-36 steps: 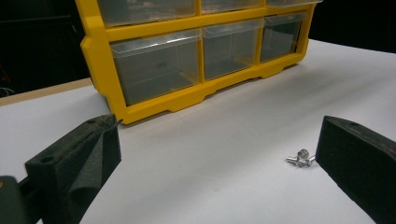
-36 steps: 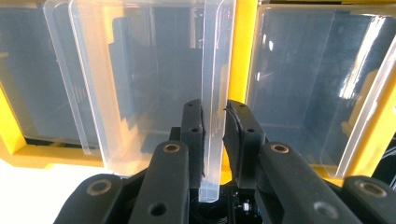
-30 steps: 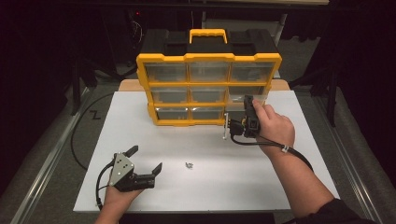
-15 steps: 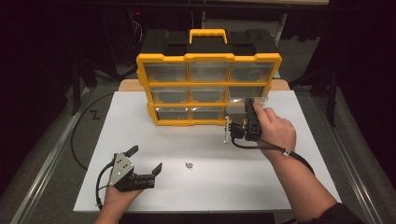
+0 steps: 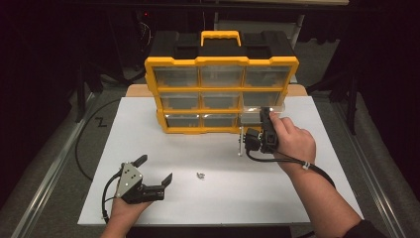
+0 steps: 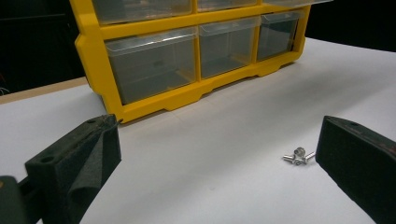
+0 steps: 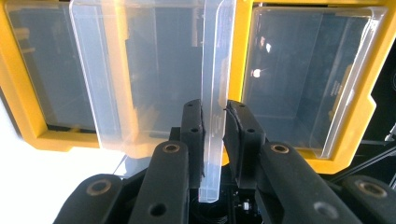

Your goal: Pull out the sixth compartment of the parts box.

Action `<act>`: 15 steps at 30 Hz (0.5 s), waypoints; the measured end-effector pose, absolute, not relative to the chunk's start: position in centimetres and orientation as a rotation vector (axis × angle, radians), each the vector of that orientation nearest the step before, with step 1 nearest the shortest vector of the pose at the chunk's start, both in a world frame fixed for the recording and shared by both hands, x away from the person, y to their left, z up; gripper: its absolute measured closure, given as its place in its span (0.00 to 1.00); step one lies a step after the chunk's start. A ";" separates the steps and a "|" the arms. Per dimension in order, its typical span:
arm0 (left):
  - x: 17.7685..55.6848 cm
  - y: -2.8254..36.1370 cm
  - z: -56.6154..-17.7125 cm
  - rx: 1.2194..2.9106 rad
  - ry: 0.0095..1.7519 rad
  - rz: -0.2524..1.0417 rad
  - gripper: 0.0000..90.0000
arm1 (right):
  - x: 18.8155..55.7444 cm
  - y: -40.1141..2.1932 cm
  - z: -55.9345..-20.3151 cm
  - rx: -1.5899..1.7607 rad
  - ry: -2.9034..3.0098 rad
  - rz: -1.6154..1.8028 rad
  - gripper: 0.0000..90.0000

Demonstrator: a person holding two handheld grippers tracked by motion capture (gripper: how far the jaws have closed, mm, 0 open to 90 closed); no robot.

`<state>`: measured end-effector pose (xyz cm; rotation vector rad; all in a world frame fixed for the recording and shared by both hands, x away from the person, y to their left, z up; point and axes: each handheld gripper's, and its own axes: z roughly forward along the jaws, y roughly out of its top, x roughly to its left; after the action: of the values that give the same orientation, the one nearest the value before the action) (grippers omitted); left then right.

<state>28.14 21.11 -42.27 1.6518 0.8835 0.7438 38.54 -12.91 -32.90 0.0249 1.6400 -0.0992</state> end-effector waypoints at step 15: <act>28.1 21.1 -42.3 1.653 0.884 0.742 0.01 | 37.6 -12.9 -32.7 0.016 1.653 -0.110 0.89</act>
<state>28.14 21.13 -42.27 1.6529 0.8835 0.7416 37.62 -12.85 -32.66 0.0155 1.6527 -0.1097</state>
